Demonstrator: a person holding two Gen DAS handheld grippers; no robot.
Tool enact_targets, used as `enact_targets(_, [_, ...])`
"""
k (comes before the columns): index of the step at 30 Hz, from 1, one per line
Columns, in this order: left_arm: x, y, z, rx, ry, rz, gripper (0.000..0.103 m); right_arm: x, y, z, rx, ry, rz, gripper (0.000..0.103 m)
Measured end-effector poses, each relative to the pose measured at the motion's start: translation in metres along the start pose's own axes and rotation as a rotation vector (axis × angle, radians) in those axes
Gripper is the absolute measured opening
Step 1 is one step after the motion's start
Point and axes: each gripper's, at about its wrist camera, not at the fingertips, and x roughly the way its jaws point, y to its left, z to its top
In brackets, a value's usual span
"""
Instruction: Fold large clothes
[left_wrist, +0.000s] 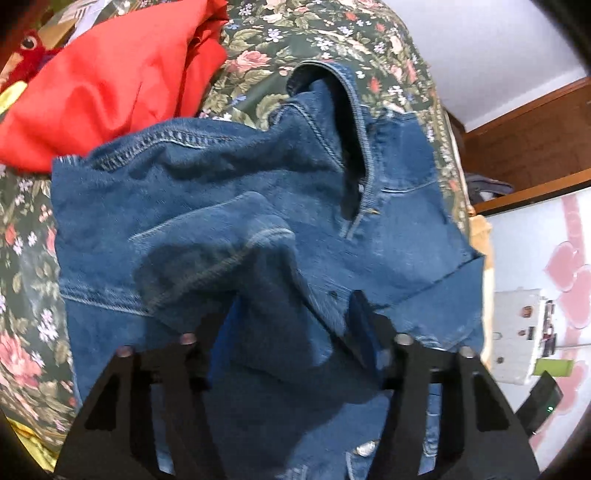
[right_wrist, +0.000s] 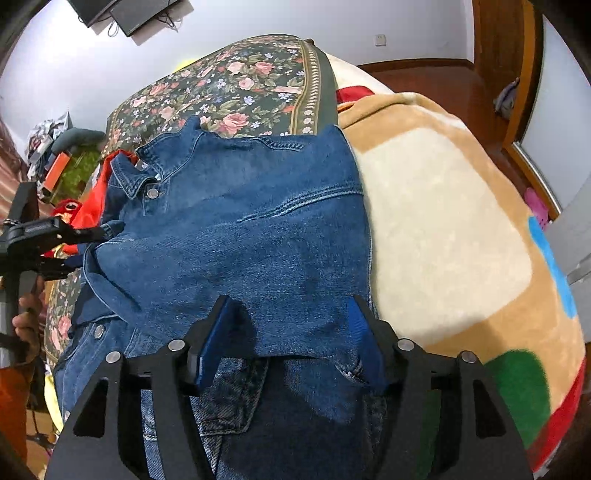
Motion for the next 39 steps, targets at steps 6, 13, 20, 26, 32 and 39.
enact_targets(6, [-0.01,-0.001,-0.003,0.052,-0.048,0.04,0.01,-0.001,-0.002,0.0,0.005,-0.004,0.005,0.061])
enact_targets(13, [-0.055,-0.011,-0.025,0.157,-0.141,-0.027,0.0,0.007,-0.013,0.001,0.059,0.025,0.046,0.061])
enact_targets(20, [-0.091,0.005,-0.055,0.185,-0.166,-0.106,0.0,0.006,-0.008,0.0,0.052,0.017,0.015,0.062])
enact_targets(26, [-0.092,-0.002,-0.06,0.224,-0.16,-0.06,0.014,0.006,-0.006,0.0,0.055,0.01,-0.008,0.062])
enact_targets(32, [-0.074,-0.017,-0.037,0.18,-0.132,-0.108,0.042,0.006,-0.007,-0.002,0.059,0.005,-0.009,0.063])
enact_targets(39, [-0.024,-0.001,-0.013,0.024,-0.026,-0.114,0.042,0.009,-0.009,-0.002,0.059,0.009,0.008,0.066])
